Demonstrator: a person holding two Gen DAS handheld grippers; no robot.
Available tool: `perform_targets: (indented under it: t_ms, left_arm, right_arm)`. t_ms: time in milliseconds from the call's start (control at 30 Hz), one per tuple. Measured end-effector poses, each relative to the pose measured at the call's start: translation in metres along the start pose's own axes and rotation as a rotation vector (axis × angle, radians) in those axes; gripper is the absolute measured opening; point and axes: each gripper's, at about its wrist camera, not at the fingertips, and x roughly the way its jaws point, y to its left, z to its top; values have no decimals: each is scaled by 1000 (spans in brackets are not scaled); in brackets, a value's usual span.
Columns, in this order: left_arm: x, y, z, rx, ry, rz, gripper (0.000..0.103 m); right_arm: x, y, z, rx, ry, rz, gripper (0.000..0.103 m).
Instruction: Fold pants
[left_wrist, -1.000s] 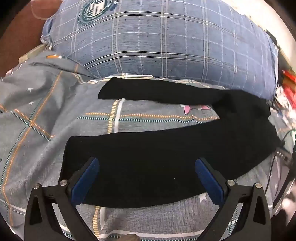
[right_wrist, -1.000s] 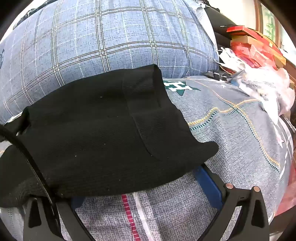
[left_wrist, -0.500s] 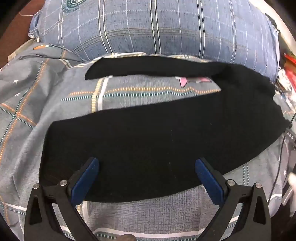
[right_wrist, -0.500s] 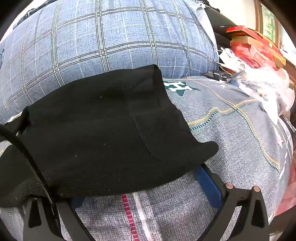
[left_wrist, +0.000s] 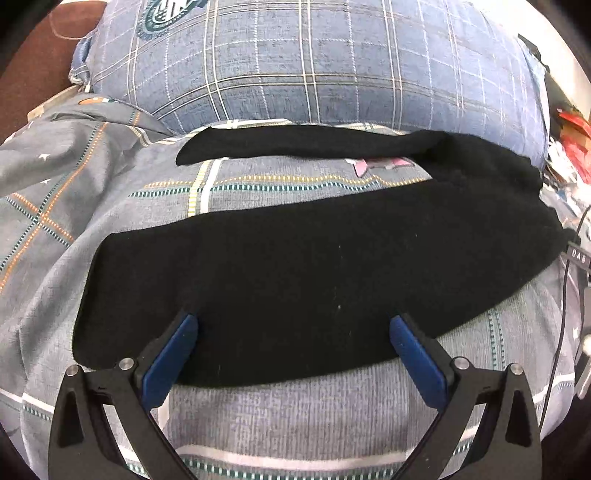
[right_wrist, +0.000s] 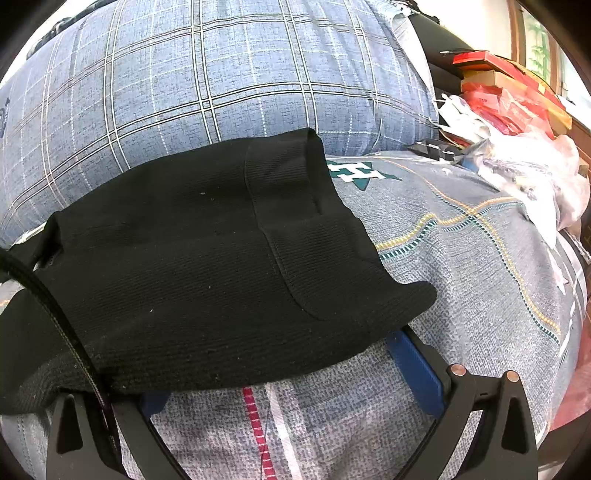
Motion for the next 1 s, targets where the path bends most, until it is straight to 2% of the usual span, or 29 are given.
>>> perform_targets:
  t_ms: [100, 133, 300, 367, 433, 533, 600, 800, 833, 900, 1000]
  left_arm:
    - [-5, 5, 1, -22, 58, -24, 101]
    - [-11, 7, -1, -34, 51, -23, 96]
    - [-53, 7, -11, -102, -4, -8, 95]
    - [-70, 6, -11, -140, -25, -19, 95]
    - [-82, 0, -10, -147, -43, -27, 95]
    - [-99, -10, -6, -127, -71, -46, 95]
    - [-106, -16, -2, -114, -80, -68, 95]
    - [-109, -24, -1, -117, -69, -112, 95]
    - [-107, -25, -1, -124, -63, -116, 95]
    - [-102, -22, -3, -137, -40, -130, 95]
    - [-98, -19, -5, -158, -19, -144, 95]
  right_arm:
    - [-3, -4, -2, -19, 1, 65, 103]
    - [-5, -7, -3, -18, -2, 95, 103]
    - [-9, -25, -2, 6, 1, 248, 103]
    - [-9, -37, -3, 86, -11, 313, 103]
    - [-8, -44, -1, 143, -3, 349, 103]
    - [-6, -45, 7, 153, 61, 360, 103]
    - [-10, -56, 12, 198, 69, 384, 99]
    - [-42, -106, 6, 395, -138, 448, 97]
    - [-35, -112, 4, 443, -117, 475, 98]
    - [-16, -119, 1, 518, -16, 561, 98]
    - [7, -128, -5, 615, 78, 617, 92]
